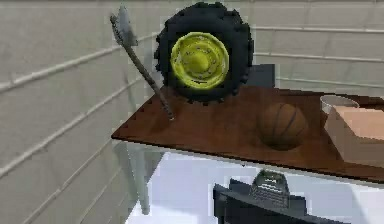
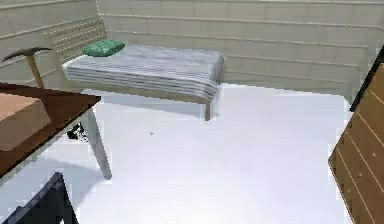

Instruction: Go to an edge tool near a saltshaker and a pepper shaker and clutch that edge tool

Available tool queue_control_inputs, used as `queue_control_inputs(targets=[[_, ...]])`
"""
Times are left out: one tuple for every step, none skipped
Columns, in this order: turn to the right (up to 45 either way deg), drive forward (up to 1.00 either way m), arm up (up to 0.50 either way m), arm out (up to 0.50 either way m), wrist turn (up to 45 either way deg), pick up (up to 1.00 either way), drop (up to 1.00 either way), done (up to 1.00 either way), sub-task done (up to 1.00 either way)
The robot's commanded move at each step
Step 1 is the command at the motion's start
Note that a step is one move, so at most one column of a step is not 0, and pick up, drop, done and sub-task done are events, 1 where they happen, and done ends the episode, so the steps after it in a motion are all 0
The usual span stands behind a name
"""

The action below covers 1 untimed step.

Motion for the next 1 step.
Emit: queue_control_inputs(targets=[[45.0,0.00,0.00,0.00,0.0,0.00,0.00,0.00,0.00]])
